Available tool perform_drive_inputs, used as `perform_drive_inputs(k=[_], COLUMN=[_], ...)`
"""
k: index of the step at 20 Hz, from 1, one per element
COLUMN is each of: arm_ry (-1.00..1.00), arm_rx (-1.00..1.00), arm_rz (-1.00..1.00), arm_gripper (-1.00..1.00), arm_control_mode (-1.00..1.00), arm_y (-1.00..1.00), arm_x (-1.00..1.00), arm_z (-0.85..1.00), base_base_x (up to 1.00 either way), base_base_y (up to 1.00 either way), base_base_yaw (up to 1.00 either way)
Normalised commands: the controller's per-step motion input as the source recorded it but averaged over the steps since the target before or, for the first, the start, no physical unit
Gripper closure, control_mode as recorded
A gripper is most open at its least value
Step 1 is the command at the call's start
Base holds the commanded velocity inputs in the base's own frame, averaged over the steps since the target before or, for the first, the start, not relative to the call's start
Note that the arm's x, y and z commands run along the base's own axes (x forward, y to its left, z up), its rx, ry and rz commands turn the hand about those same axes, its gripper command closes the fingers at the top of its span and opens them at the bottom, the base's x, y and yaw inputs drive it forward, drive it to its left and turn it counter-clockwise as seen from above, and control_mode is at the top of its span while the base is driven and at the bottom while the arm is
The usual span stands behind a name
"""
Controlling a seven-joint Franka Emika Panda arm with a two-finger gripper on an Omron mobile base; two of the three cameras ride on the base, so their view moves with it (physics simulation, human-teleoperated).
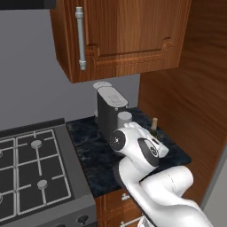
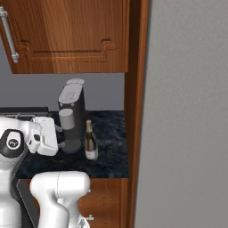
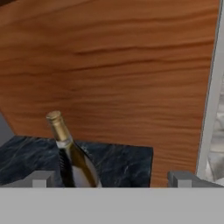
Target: There is a wine glass and glass cup on the dining counter. Place the wine bottle next to the wine glass and the juice bottle next to the glass cup.
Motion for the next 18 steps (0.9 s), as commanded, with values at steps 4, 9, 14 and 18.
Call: perform_drive_inputs(k=[4,9,14,18], arm_ry=[0.00,0.00,0.00,-0.01], arm_rx=[0.00,0.00,0.00,-0.01], arm_rz=[0.11,0.10,0.09,0.08], arm_gripper=[-1.00,-1.00,-1.00,-1.00], arm_control_mode=[-1.00,-1.00,-1.00,-1.00], arm_y=[-0.37,-0.34,-0.30,-0.21], arm_x=[0.00,0.00,0.03,0.06], arm_z=[-0.18,-0.23,-0.29,-0.34], base_base_x=[0.00,0.00,0.00,0.00], base_base_y=[0.00,0.00,0.00,0.00], base_base_yaw=[0.00,0.00,0.00,0.00])
